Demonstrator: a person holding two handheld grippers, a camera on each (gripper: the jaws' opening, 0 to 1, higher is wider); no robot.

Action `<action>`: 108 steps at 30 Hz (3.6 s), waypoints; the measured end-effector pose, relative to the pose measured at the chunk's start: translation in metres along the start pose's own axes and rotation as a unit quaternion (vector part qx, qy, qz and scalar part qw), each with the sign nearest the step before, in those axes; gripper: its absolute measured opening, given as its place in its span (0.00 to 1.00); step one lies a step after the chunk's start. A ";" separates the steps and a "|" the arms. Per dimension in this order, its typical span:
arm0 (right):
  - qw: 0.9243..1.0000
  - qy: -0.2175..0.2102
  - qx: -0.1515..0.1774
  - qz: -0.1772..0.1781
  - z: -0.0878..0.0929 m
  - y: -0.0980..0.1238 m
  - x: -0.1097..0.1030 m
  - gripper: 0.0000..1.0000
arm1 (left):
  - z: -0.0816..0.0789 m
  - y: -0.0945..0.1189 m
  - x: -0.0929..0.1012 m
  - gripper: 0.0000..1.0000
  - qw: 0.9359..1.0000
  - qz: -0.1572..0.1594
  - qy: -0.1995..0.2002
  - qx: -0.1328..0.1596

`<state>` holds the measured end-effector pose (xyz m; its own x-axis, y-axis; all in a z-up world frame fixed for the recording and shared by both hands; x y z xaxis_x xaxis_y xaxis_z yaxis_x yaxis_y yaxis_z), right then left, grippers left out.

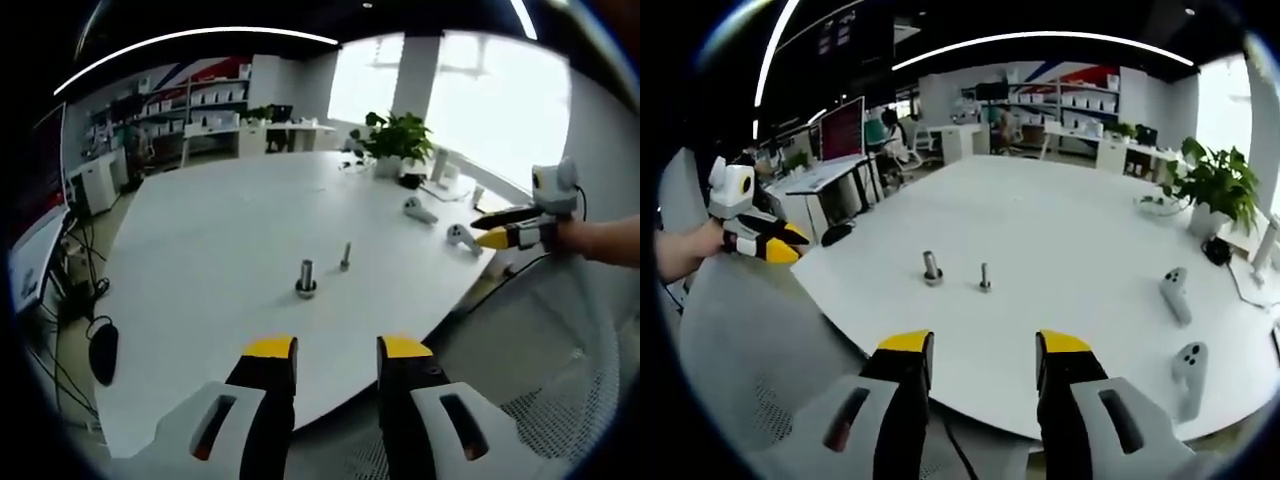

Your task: Place the washer onto the threaded stud by aligning its center hole with the stud, sliding it down to the base, and recovering from edge contact or off-axis alignment until the washer reaches the visible bottom stop.

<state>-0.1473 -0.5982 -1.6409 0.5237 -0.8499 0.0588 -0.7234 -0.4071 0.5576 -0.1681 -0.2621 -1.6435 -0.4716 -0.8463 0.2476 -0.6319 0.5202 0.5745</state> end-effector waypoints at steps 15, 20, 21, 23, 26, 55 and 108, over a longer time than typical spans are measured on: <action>1.000 0.004 -0.007 -0.007 0.001 -0.002 -0.001 0.42 | 0.001 -0.001 0.000 0.30 1.000 -0.003 -0.001 -0.008; 1.000 0.000 -0.004 -0.006 0.001 -0.001 0.000 0.42 | 0.001 -0.001 -0.001 0.30 1.000 -0.004 -0.002 -0.007; 1.000 0.000 -0.004 -0.007 0.001 -0.001 -0.001 0.42 | 0.001 -0.001 -0.001 0.29 1.000 -0.004 -0.001 -0.006; 1.000 0.001 -0.007 -0.009 0.001 -0.002 -0.002 0.42 | 0.000 0.000 -0.001 0.29 1.000 -0.005 0.000 -0.004; 1.000 0.003 -0.007 -0.007 0.001 -0.002 -0.002 0.42 | 0.001 -0.001 -0.002 0.29 1.000 -0.004 0.001 -0.005; 1.000 0.002 -0.024 -0.013 0.005 -0.003 -0.004 0.42 | 0.001 0.000 0.000 0.30 1.000 0.003 0.001 -0.004; 0.999 0.009 -0.047 -0.004 0.010 -0.003 -0.004 0.42 | 0.006 -0.002 -0.003 0.27 1.000 -0.011 -0.001 -0.020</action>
<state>-0.1517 -0.5969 -1.6506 0.5379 -0.8401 0.0694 -0.6747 -0.3797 0.6329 -0.1689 -0.2598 -1.6496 -0.4589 -0.8573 0.2334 -0.6164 0.4964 0.6112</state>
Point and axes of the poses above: the point that each gripper's makers call its tool centre point, and the gripper's own axes: y roughly backward along the fingers, x roughly to its right, z roughly out of its underside, the point moved 7 cm from there along y, roughly backward along the fingers, and after that the axes turned 7 degrees about y, right-handed, at the moved point
